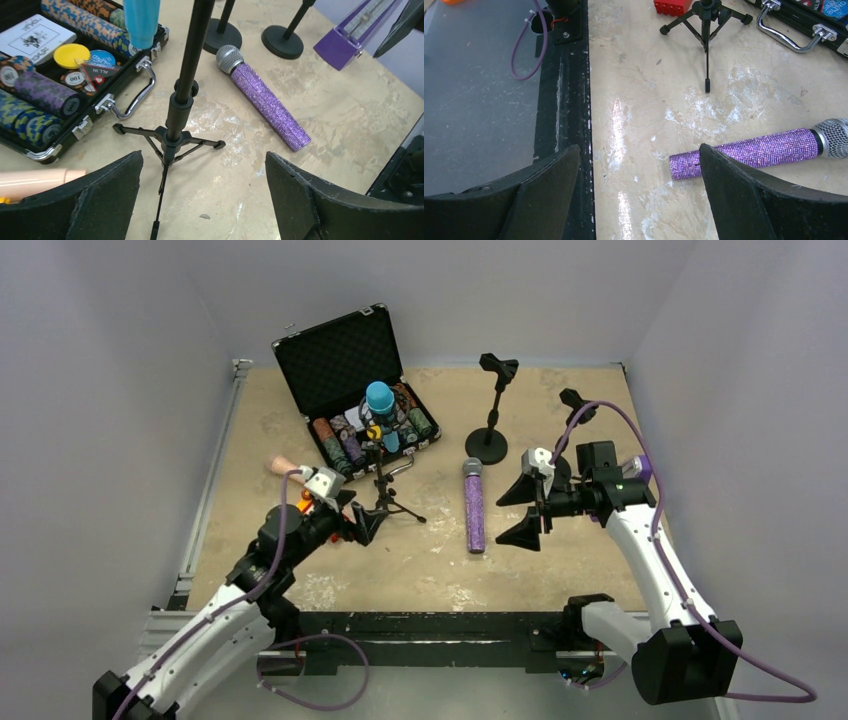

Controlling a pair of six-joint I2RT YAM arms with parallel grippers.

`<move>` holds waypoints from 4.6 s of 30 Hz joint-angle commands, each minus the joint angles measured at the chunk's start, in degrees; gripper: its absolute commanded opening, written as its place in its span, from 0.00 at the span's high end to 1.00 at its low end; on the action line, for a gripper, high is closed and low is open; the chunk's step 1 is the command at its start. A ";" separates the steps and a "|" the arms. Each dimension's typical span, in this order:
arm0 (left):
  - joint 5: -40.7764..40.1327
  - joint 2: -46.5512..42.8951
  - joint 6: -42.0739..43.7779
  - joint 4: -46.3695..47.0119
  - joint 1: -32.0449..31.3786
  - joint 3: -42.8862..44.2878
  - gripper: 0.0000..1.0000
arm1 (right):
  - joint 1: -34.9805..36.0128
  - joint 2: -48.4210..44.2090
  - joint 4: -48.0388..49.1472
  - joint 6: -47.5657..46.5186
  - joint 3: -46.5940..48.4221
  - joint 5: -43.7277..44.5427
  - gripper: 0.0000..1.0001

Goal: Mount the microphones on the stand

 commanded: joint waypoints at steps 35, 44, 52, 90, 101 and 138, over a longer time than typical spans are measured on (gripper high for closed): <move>1.45 29.90 20.51 52.85 0.23 -0.64 1.00 | -0.14 -0.54 -0.15 -1.07 0.01 0.83 0.07; 5.25 21.39 19.90 44.02 0.28 4.32 1.00 | -0.19 -0.36 -0.32 -1.16 0.19 0.82 0.07; 0.40 15.89 16.00 28.76 1.34 14.79 1.00 | -0.13 -0.79 -0.42 -1.27 0.19 0.83 0.07; 1.46 22.97 22.33 38.29 51.31 12.76 1.00 | -0.21 -1.43 -2.88 -2.72 0.70 -2.29 0.07; 0.21 23.22 21.46 39.28 52.47 7.86 1.00 | -0.13 -0.31 -5.86 -5.29 1.69 -3.22 0.07; -13.02 5.86 8.35 19.99 52.37 0.72 0.06 | -0.16 -0.79 -7.53 -6.74 2.22 -3.79 0.07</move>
